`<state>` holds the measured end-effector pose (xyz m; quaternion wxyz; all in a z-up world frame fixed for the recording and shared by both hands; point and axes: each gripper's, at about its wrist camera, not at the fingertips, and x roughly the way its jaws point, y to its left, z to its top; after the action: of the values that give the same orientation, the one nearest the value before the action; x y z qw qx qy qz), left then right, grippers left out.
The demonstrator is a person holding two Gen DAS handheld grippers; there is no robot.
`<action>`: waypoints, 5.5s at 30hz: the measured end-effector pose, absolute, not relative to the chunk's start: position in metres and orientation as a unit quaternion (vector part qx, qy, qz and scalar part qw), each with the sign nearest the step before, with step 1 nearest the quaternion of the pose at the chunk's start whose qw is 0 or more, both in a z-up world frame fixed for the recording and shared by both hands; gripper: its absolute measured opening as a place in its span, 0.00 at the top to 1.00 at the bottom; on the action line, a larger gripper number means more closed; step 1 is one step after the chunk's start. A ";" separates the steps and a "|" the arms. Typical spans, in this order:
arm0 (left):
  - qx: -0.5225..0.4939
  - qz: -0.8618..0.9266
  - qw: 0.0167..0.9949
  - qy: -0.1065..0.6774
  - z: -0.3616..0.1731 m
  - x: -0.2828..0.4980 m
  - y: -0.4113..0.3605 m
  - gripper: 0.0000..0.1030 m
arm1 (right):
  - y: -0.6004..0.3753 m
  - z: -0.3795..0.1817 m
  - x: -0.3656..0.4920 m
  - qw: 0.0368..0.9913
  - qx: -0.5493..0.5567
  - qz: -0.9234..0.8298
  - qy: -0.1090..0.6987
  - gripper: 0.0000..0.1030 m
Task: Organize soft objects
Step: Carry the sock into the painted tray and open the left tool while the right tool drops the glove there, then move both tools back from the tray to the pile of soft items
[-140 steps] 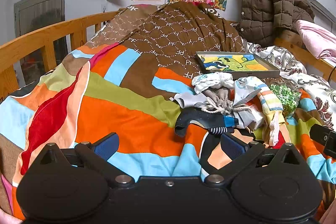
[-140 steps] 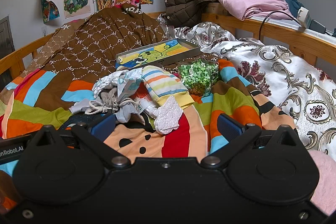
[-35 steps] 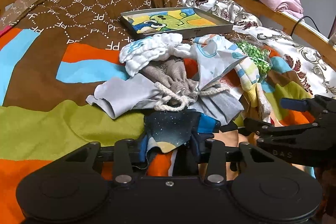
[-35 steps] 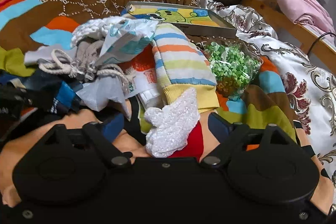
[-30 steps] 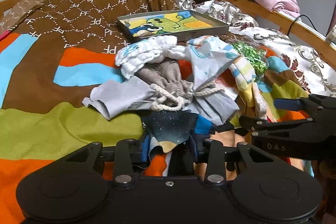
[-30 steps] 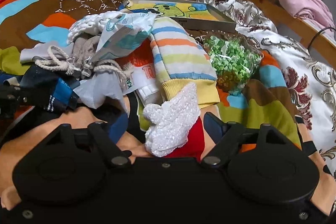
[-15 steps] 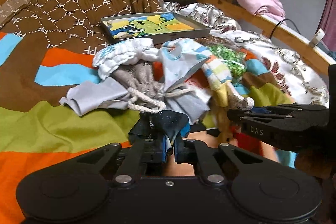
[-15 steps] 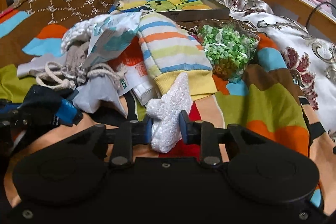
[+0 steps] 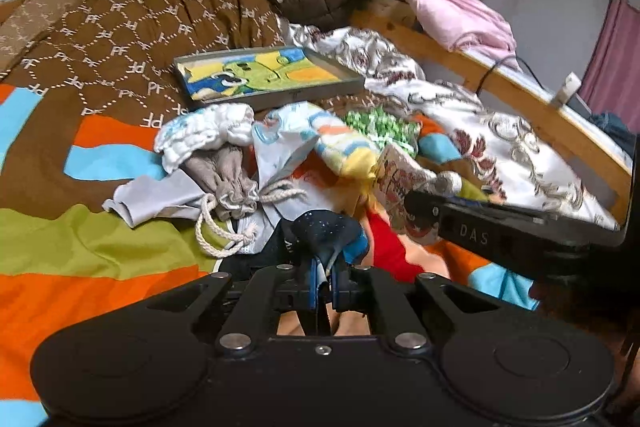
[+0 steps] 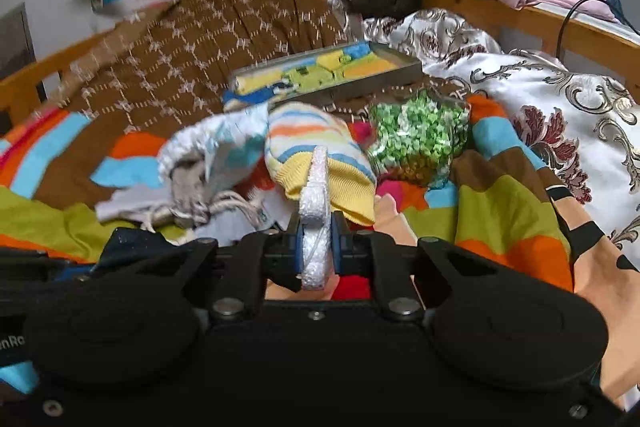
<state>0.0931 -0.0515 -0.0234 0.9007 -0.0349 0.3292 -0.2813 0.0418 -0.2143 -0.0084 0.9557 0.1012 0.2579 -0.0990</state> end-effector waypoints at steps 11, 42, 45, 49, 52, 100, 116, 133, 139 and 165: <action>-0.080 -0.248 0.920 0.292 -0.008 0.072 -0.028 0.94 | -0.209 0.015 0.010 0.980 0.106 -0.035 0.163 0.93; -0.122 -0.184 0.945 0.240 0.027 0.422 -0.090 0.94 | -0.298 0.019 0.297 0.965 0.242 0.008 0.099 0.93; -0.144 -0.175 0.936 0.271 0.010 0.461 -0.098 0.94 | -0.309 -0.001 0.332 0.950 0.286 -0.003 0.127 0.93; -0.155 -0.171 0.921 0.312 -0.014 0.499 -0.108 0.94 | -0.316 -0.035 0.369 0.931 0.323 0.005 0.170 0.93; -0.153 -0.170 0.915 0.333 -0.030 0.511 -0.114 0.94 | -0.320 -0.052 0.389 0.914 0.352 0.013 0.202 0.93; -0.093 -0.061 0.982 0.152 0.090 0.271 -0.063 0.01 | -0.300 0.106 0.201 0.982 0.157 -0.018 0.100 0.00; -0.094 -0.060 0.988 0.109 0.087 0.114 -0.030 0.01 | -0.231 0.110 0.083 0.991 0.073 -0.043 0.101 0.00; -0.057 -0.060 0.986 0.147 0.029 0.048 -0.001 0.01 | -0.216 0.065 0.008 0.986 0.089 -0.070 0.125 0.00; -0.043 -0.069 0.980 0.184 0.005 0.050 -0.006 0.01 | -0.216 0.055 0.008 0.978 0.102 -0.088 0.157 0.00; -0.021 -0.042 0.962 0.270 -0.029 0.070 -0.007 0.01 | -0.201 0.019 0.045 0.955 0.065 -0.090 0.277 0.00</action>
<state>0.0697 -0.0074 -0.0290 0.9616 -0.0214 0.2703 -0.0419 0.0451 -0.2012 0.0193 0.9546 0.0649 0.2768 -0.0896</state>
